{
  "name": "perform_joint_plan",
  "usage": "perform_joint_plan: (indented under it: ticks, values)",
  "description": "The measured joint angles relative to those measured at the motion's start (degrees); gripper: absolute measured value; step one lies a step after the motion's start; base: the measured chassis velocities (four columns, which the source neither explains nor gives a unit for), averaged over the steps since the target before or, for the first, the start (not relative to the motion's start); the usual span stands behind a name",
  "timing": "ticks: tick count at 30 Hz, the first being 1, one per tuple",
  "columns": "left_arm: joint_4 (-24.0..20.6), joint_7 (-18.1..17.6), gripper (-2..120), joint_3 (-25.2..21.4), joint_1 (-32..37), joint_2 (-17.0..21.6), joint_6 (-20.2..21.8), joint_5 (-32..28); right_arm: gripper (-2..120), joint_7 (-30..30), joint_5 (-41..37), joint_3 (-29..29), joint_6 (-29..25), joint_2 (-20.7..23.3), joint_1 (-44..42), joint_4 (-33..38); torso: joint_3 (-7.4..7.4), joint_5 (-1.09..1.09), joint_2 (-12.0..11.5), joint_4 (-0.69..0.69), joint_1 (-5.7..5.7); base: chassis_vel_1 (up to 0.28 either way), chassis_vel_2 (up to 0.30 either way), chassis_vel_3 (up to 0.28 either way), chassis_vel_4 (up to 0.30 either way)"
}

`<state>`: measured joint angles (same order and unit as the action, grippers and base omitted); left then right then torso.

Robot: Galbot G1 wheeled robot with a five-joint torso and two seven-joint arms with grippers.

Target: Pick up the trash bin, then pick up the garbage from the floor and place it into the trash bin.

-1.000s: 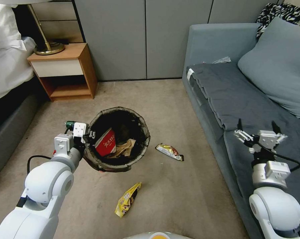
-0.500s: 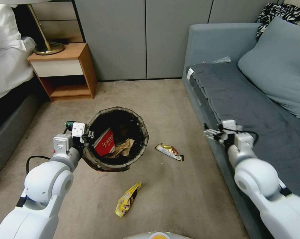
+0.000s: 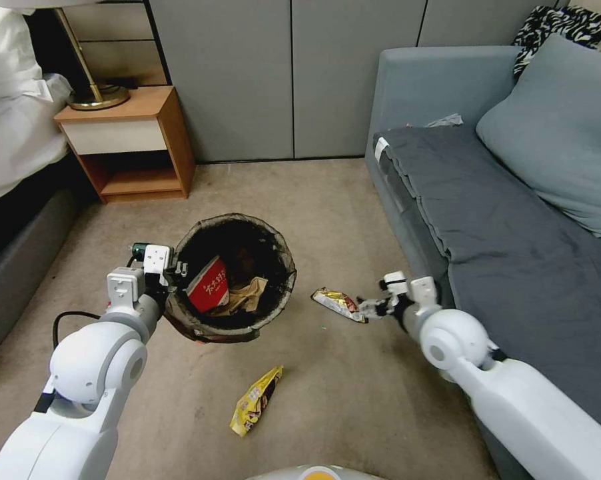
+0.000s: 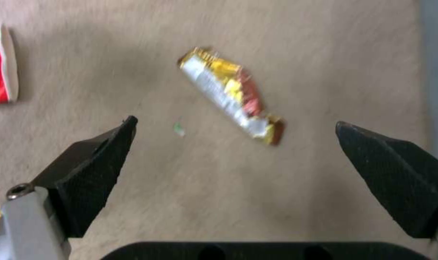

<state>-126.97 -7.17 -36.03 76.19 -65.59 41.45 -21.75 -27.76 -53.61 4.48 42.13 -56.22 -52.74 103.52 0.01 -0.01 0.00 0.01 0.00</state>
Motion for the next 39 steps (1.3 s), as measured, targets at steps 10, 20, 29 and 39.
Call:
perform_joint_plan:
  ticks: [10, 20, 29, 39]
  values:
    - [0.8, 0.0, 1, 0.2, -0.2, -0.1, 0.0, 0.1, 100, -1.5, -0.6, 5.7, -0.5, -6.9, 1.9, -5.9, 0.00, 0.00, 0.0, -0.01, 0.00, 0.000, 0.000, 0.000, 0.000]
    - [1.1, 0.1, 1, 0.2, 0.0, 0.2, 0.0, 0.1, 100, -1.2, -0.4, 12.3, -2.9, -14.6, 5.9, -12.7, -0.01, 0.00, 0.0, 0.00, 0.00, 0.000, 0.000, 0.000, 0.000]
    - [1.1, 0.2, 1, 0.0, 0.3, 0.4, 0.0, -0.1, 100, -1.8, 1.0, 15.2, -4.2, -20.2, 5.8, -18.9, -0.01, -0.01, 0.0, -0.01, 0.00, 0.000, 0.000, 0.000, 0.000]
    - [0.7, 0.2, 1, 0.1, 0.5, 0.5, 0.6, -0.2, 100, -1.5, 3.8, 14.3, -4.4, -21.8, 2.1, -22.4, -0.01, 0.01, 0.0, -0.01, 0.00, 0.000, 0.000, 0.000, 0.000]
